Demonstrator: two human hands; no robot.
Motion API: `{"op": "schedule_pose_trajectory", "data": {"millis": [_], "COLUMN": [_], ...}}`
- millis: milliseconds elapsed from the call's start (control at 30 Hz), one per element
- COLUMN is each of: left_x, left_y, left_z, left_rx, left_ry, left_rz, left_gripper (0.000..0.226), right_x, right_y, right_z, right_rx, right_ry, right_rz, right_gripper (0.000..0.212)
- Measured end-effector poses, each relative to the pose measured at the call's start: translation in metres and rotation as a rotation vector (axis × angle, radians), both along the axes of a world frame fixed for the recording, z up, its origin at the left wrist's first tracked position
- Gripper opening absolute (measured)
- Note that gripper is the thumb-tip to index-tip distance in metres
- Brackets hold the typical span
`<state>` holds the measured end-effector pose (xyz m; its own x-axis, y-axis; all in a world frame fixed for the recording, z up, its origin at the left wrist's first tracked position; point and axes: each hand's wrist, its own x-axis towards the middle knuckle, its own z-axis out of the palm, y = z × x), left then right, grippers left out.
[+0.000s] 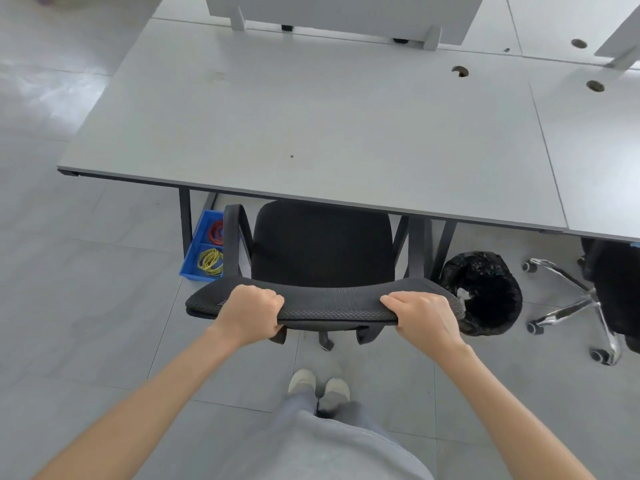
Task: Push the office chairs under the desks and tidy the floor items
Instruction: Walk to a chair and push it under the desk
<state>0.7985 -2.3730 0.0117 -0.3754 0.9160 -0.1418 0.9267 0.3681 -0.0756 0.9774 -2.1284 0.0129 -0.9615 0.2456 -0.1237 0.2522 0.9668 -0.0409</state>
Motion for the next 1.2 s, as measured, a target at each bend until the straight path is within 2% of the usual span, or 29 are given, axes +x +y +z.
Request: {"op": "schedule_pose_trajectory", "data": {"millis": [200,433,567,767,1000,1200], "left_x": [-0.044,-0.101,-0.133,-0.144,-0.142,-0.136], "left_y": [0.028,0.064,0.081,0.084,0.084,0.081], "left_z": [0.004,0.01,0.01,0.0,0.0,0.003], "left_rx": [0.013,0.049,0.061,0.099,0.115,0.138], "left_ry": [-0.022,-0.137,-0.183,-0.169,-0.202,-0.217], "left_rz": [0.006,0.264,0.402,0.343,0.382,0.362], "left_gripper": [0.02,0.011,0.013,0.015,0.015,0.021], "right_x": [-0.039,-0.1,-0.132,-0.145,-0.148,-0.142], "right_y": [0.015,0.035,0.045,0.053,0.053,0.046], "right_z": [0.005,0.003,0.0,-0.003,0.002,0.003], "right_rx": [-0.073,-0.109,-0.089,-0.073,-0.065,-0.106], "right_ry": [0.058,-0.009,-0.017,-0.054,-0.106,-0.034], "right_rz": [-0.019,-0.098,-0.119,-0.108,-0.111,-0.151], "right_gripper": [0.032,0.036,0.03,0.031,0.034,0.034]}}
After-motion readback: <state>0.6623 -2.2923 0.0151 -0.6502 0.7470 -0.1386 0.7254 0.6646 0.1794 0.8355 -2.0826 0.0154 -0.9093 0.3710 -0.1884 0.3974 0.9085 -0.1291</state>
